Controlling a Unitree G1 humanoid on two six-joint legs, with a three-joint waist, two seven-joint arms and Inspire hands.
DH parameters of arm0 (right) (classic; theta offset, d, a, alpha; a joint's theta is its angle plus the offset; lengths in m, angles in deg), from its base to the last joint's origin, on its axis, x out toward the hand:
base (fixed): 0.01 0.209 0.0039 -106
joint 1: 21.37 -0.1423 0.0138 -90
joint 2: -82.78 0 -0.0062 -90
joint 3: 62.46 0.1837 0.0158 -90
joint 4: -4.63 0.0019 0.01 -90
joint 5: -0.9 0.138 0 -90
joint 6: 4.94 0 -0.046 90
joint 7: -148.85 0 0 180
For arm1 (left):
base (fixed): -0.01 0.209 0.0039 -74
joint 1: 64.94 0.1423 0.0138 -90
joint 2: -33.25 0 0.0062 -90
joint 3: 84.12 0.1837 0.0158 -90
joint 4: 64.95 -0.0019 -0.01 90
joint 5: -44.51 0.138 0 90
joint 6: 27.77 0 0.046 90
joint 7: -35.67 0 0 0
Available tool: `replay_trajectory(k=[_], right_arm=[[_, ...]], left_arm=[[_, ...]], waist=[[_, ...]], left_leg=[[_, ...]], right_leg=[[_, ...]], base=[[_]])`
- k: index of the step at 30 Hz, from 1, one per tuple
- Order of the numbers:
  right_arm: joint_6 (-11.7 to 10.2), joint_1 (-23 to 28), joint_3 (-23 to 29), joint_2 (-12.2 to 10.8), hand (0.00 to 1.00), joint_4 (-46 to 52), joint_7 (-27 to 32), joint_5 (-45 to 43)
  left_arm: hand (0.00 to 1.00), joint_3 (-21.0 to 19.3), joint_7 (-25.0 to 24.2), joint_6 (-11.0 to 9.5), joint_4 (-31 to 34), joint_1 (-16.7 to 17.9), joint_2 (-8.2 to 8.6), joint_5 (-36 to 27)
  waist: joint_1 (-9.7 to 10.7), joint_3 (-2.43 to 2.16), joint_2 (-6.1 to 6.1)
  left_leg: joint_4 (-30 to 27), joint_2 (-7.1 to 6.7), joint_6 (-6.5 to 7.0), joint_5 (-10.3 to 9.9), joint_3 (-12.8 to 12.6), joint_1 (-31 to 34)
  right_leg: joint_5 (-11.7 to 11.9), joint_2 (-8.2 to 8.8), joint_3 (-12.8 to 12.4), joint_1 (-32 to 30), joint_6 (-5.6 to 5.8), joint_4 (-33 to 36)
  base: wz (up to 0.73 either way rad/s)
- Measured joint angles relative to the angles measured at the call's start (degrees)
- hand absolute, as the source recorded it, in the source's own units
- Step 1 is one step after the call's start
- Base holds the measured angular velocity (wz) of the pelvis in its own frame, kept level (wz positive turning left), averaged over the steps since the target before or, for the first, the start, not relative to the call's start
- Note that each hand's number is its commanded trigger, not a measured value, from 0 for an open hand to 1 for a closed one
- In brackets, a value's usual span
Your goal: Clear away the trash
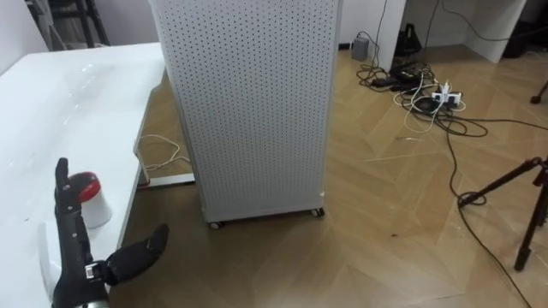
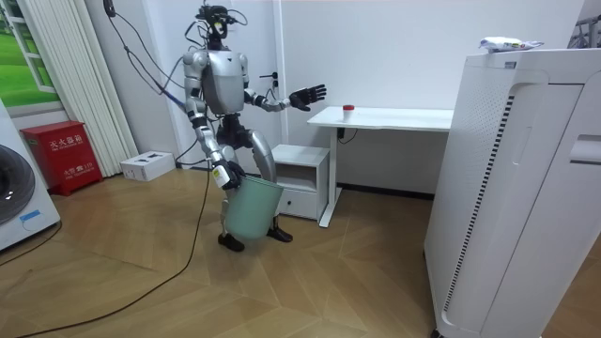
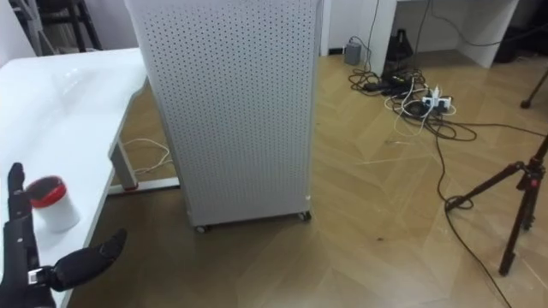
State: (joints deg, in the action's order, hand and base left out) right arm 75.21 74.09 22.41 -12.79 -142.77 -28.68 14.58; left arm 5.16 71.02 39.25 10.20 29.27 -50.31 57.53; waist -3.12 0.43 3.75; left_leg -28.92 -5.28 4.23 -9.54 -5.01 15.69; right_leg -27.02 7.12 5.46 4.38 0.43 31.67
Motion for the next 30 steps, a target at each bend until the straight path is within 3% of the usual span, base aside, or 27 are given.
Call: replay_trajectory(k=[2,4,5,6,7,8,9,11,13,14,15,18,21,30], right_arm=[[0.00,0.06,-0.29,-0.05,1.00,0.97,0.27,0.01],[0.00,-0.05,-0.36,0.00,1.00,2.93,0.76,0.00],[0.00,-0.11,-0.35,0.05,1.00,3.44,0.84,0.00],[-0.06,-0.12,-0.32,0.07,1.00,3.92,0.98,-0.05],[-0.06,-0.15,-0.31,0.10,1.00,3.93,0.97,-0.01],[-0.06,-0.65,-0.31,0.31,1.00,3.93,0.41,-0.03],[-0.07,-0.95,-0.35,0.25,1.00,3.94,-0.30,-0.10],[-0.06,-0.64,-0.36,0.12,1.00,3.92,-0.74,-0.12],[-0.07,-0.55,-0.33,0.15,1.00,3.54,-0.56,-0.12],[-0.06,-0.27,-0.33,0.22,1.00,3.50,-0.57,-0.25],[-0.06,0.22,-0.32,0.35,1.00,3.43,-0.57,-0.54],[-0.04,0.22,-0.23,0.52,1.00,3.41,-0.74,-0.73],[-0.05,0.17,-0.25,0.60,1.00,3.42,-2.08,-0.73],[-0.14,-1.31,-0.30,0.78,1.00,3.48,-2.69,-0.65]], left_arm=[[0.00,-0.05,0.04,-0.04,0.00,-0.93,0.00,0.06],[0.00,-0.08,0.64,-0.30,0.13,-1.84,-0.15,0.06],[0.00,-0.11,0.70,-0.30,0.12,-1.88,-0.14,0.12],[0.00,-0.10,0.68,-0.30,0.12,-1.87,-0.12,0.42],[0.00,-0.14,0.69,-0.31,0.13,-1.88,-0.13,0.62],[0.00,-0.39,0.87,-0.31,0.12,-1.85,-0.14,0.55],[0.00,-0.64,1.43,-0.31,0.12,-1.85,-0.19,0.53],[0.00,-0.56,1.80,-0.41,0.13,-1.86,-0.02,0.55],[0.00,0.05,1.92,-0.41,0.16,-1.64,-0.07,0.47],[0.00,0.52,1.93,-0.40,0.42,-1.30,-0.21,0.47],[0.00,0.89,1.92,-0.39,1.03,-1.04,-0.19,0.61],[0.00,-0.14,1.87,-0.38,4.10,-0.49,-0.28,1.49],[0.00,-1.73,1.90,-0.32,6.05,1.25,-0.43,2.45],[0.00,-1.69,1.96,-0.32,7.55,1.31,-0.60,2.99]], waist=[[-0.29,0.07,0.01],[-0.55,-0.05,-0.23],[-0.74,-0.03,-0.49],[-1.05,0.27,-1.10],[-1.32,0.45,-1.42],[-1.98,0.57,-2.33],[-1.70,0.72,-2.82],[-1.11,0.69,-2.90],[-0.22,0.58,-2.70],[0.16,0.48,-2.75],[0.05,-0.38,-2.87],[-1.81,-0.34,-2.91],[-1.99,-0.28,-2.79],[-2.22,0.40,-1.37]], left_leg=[[-2.90,-0.13,0.86,-2.61,-1.09,-0.18],[-4.77,-0.45,1.71,-5.70,-1.14,-0.66],[-4.75,-0.48,1.84,-6.13,-0.99,-1.12],[-4.03,-0.43,2.04,-6.56,0.00,-2.40],[-3.34,-0.36,2.09,-6.60,0.68,-3.02],[-2.06,-0.20,1.93,-6.47,2.94,-3.81],[-0.33,-0.20,1.66,-5.95,5.20,-5.03],[1.84,-0.19,1.50,-5.43,7.75,-6.92],[2.90,-0.28,1.11,-5.45,9.92,-8.45],[3.13,-0.26,0.56,-5.69,11.53,-9.42],[3.66,0.15,0.04,-5.73,12.74,-9.96],[6.48,1.71,-0.87,-5.37,13.12,-12.43],[9.00,2.62,-1.33,-5.09,13.37,-14.35],[11.05,2.95,-1.95,-4.67,13.14,-13.41]], right_leg=[[0.40,1.49,1.46,-2.04,0.74,7.67],[2.37,3.09,3.47,-4.41,3.52,14.57],[3.51,2.96,3.63,-4.68,3.57,15.69],[5.96,2.63,3.79,-5.35,3.71,17.58],[5.89,2.35,3.75,-5.90,3.61,17.89],[4.26,1.23,3.31,-8.08,2.91,17.31],[3.42,-0.23,3.25,-10.28,2.34,14.81],[3.50,-1.22,2.88,-12.18,2.11,7.27],[7.03,-1.17,1.40,-13.07,2.11,-2.11],[13.23,-1.14,1.11,-13.03,1.47,-4.53],[13.55,-1.81,1.97,-11.54,0.88,-6.50],[14.22,-3.29,3.34,-8.03,-0.11,-10.25],[14.37,-3.89,5.72,-4.83,-0.37,-13.56],[14.36,-4.03,9.73,-3.19,-0.47,-16.97]], base=[[0.05],[0.16],[0.08],[0.00],[-0.07],[0.00],[0.14],[0.59],[0.72],[0.71],[0.63],[0.24],[0.23],[0.33]])
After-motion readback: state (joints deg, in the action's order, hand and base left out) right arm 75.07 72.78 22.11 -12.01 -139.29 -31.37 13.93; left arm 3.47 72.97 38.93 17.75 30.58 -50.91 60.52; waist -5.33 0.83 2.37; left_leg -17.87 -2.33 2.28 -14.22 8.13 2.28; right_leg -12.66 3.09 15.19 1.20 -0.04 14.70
